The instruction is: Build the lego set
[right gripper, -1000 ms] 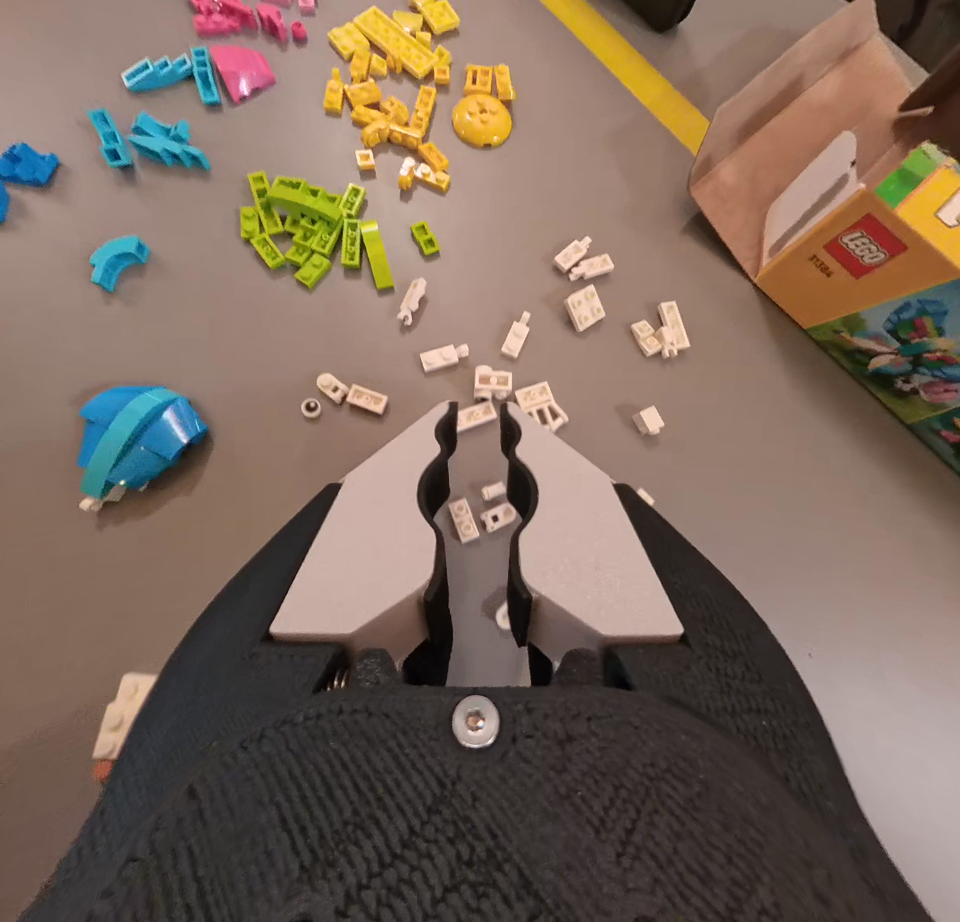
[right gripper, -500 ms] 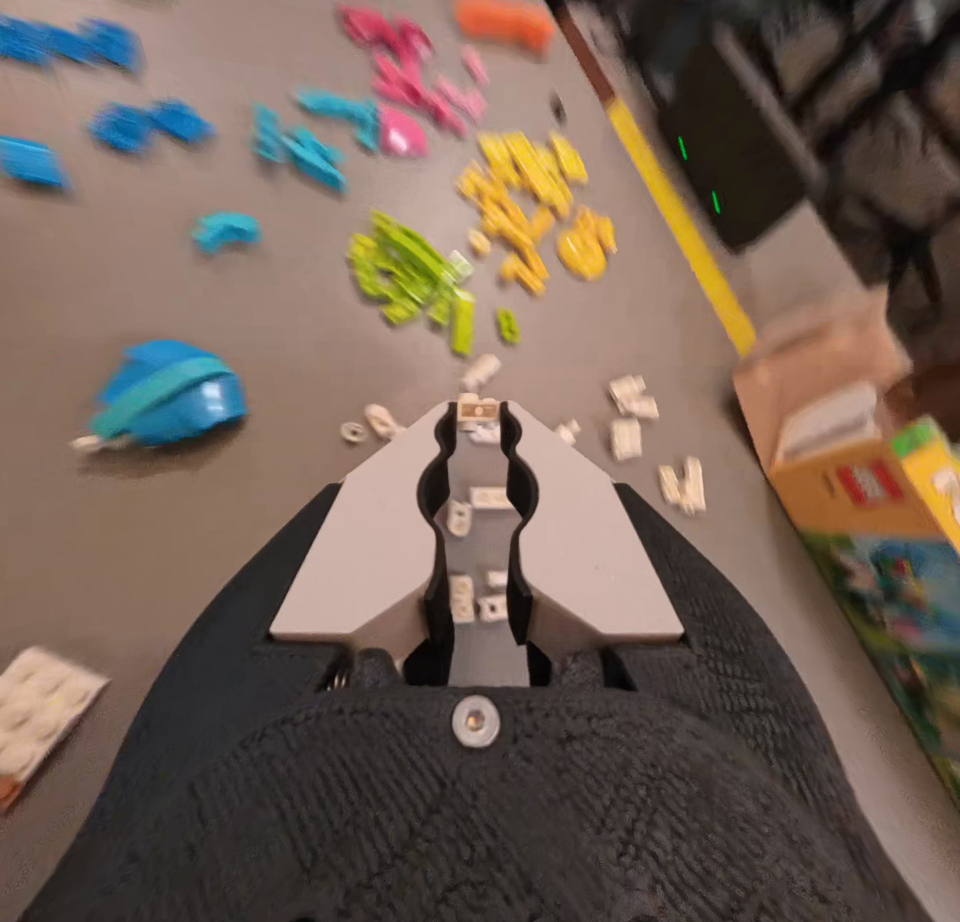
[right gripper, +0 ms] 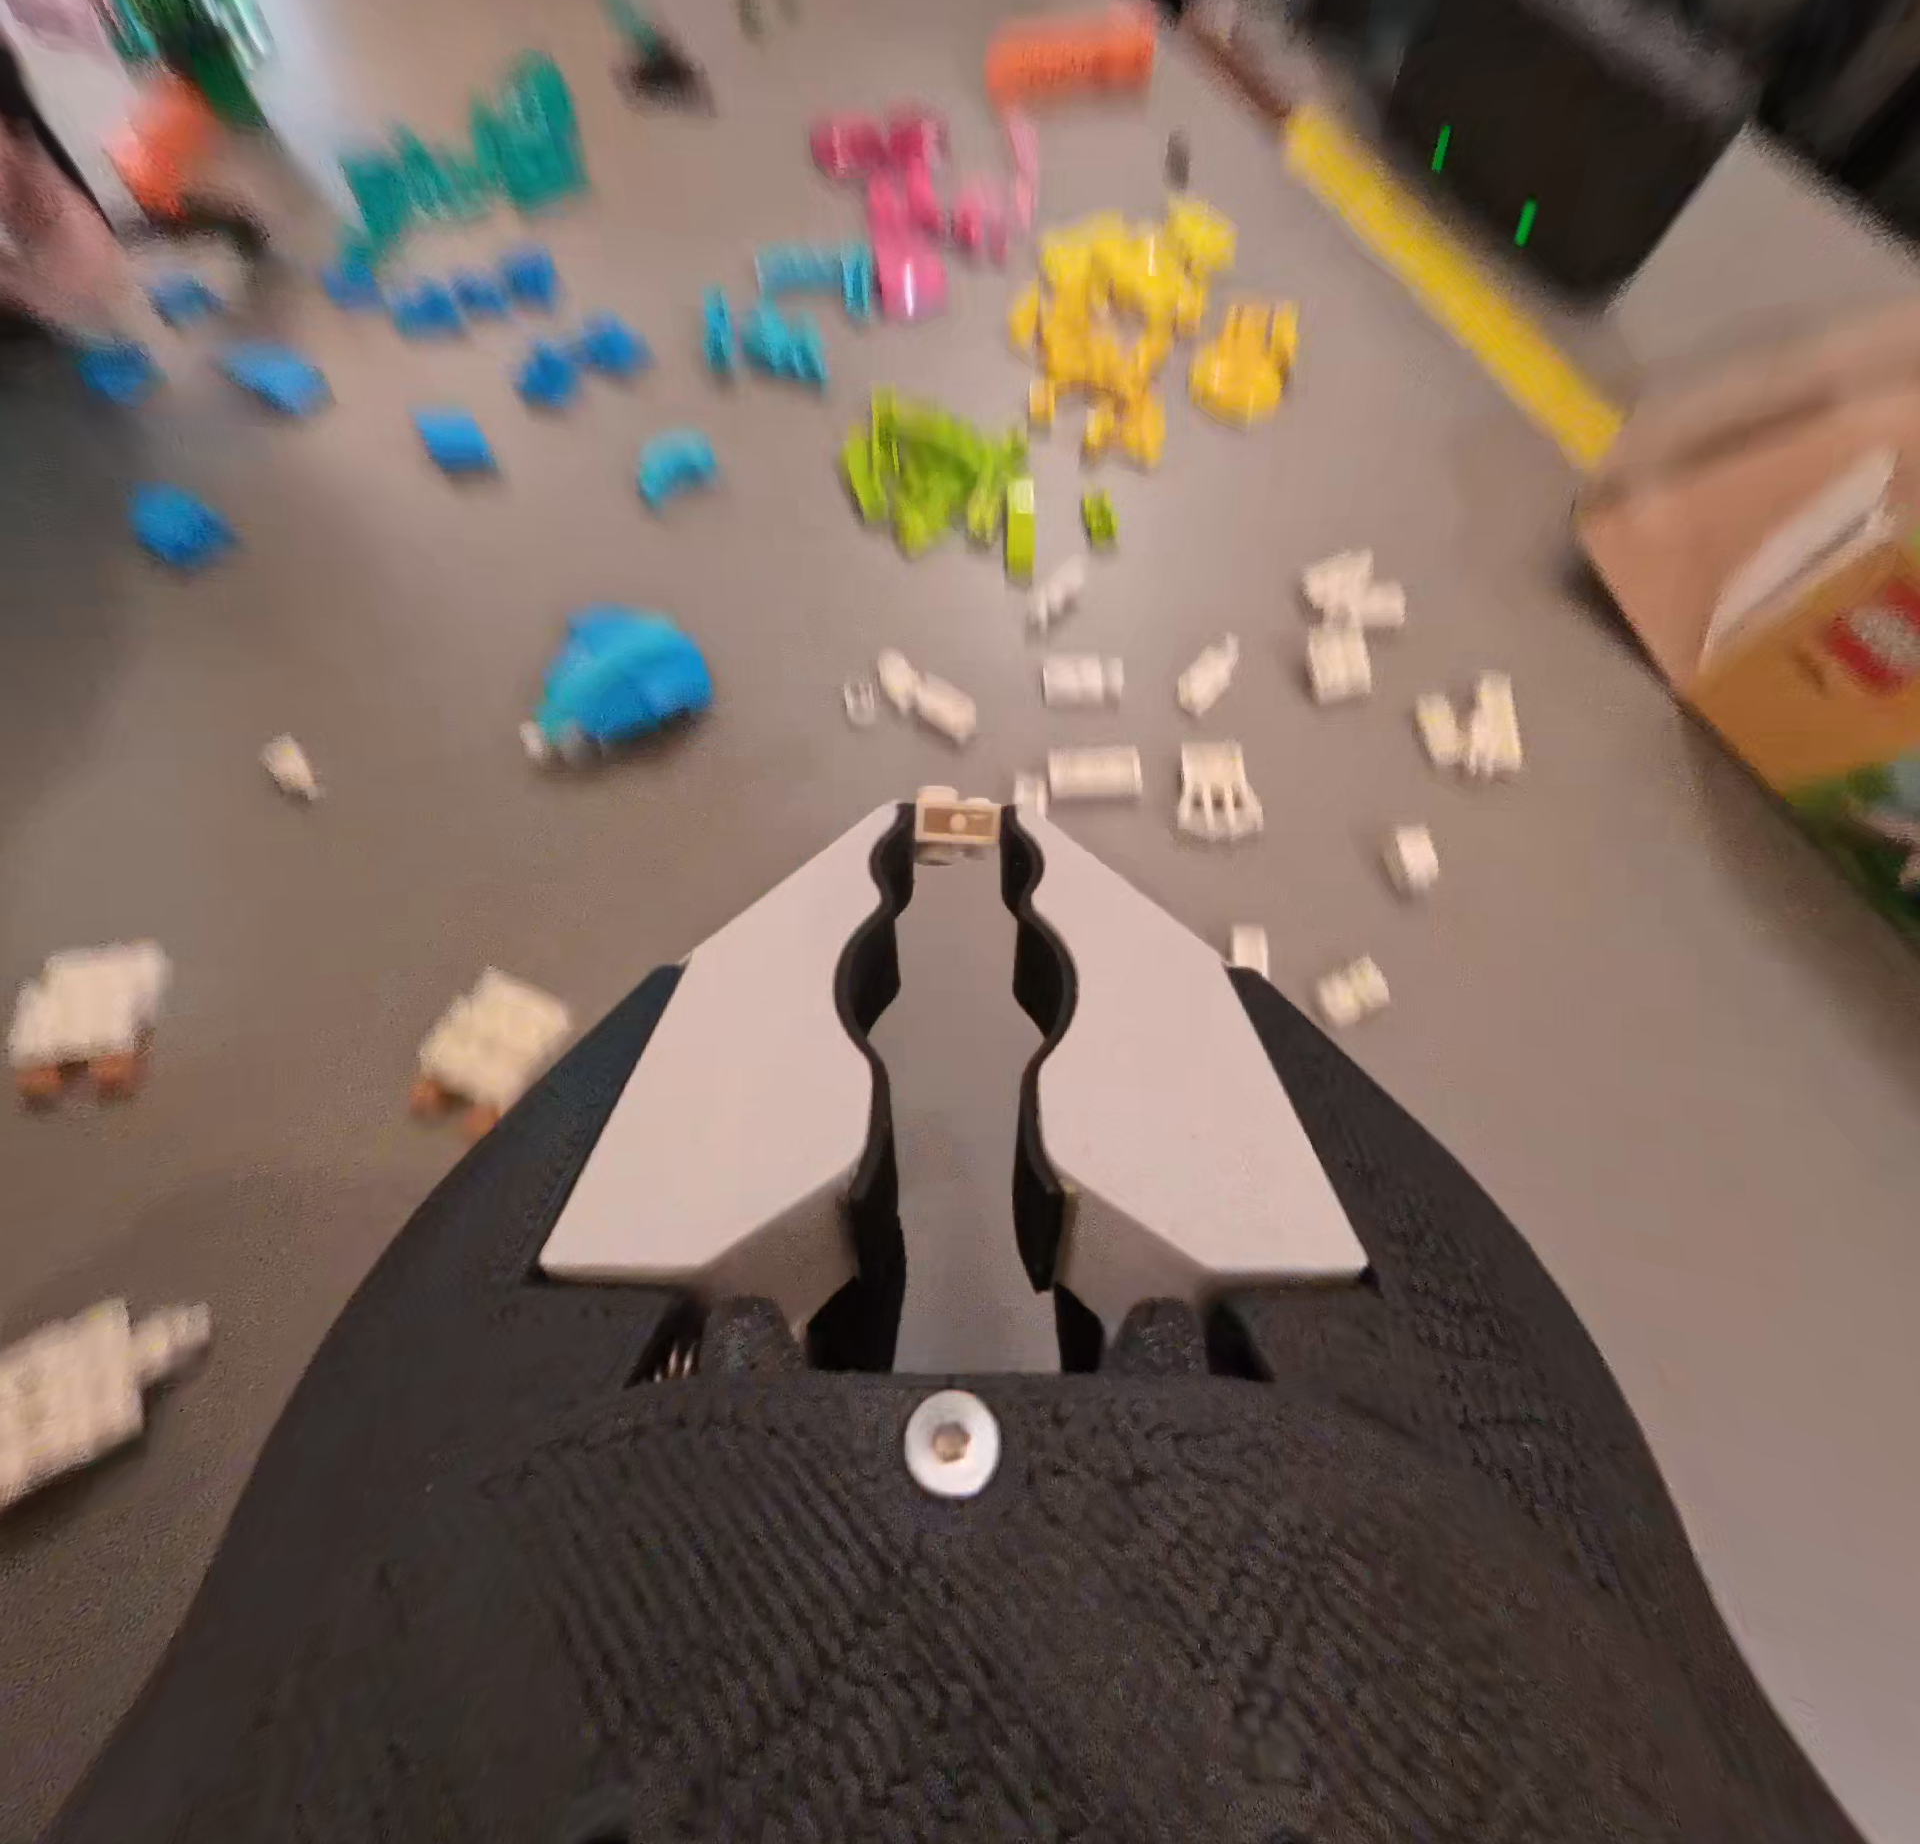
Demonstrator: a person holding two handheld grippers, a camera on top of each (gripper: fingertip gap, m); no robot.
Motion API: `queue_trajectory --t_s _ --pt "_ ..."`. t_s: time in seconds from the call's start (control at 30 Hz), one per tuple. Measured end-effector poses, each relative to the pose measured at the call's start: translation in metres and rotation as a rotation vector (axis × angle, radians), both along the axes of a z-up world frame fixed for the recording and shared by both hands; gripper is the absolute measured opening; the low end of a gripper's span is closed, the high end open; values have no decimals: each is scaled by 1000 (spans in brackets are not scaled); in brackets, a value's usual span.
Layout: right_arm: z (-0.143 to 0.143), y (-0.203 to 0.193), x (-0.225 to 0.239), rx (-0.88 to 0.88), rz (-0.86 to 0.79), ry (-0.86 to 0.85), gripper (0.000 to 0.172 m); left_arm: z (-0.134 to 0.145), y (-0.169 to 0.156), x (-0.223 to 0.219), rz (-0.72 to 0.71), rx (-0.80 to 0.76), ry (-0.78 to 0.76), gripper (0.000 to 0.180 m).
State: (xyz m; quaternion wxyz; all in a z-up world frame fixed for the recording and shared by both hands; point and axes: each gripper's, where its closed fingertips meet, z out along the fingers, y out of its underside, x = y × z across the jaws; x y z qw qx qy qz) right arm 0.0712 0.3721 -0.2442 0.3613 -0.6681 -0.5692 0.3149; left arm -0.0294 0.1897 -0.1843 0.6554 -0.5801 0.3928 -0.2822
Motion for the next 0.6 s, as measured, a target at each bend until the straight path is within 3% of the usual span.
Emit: queue_trajectory --t_s 0.07,0.13,0.3,0.43,0.6 --pt "-22 1 28 23 14 -198 16 0 0 0 0 1 0 4" --pt "-33 -2 43 59 33 -287 16 1 0 0 2 4 -2 4" --pt "-44 -8 45 46 34 -295 16 0 0 0 1 1 0 4" --pt "-35 -10 34 88 46 -205 16 -2 1 0 1 -1 4 4" --pt "-53 -5 40 121 31 -310 17 -2 0 1 -1 -2 6 4"
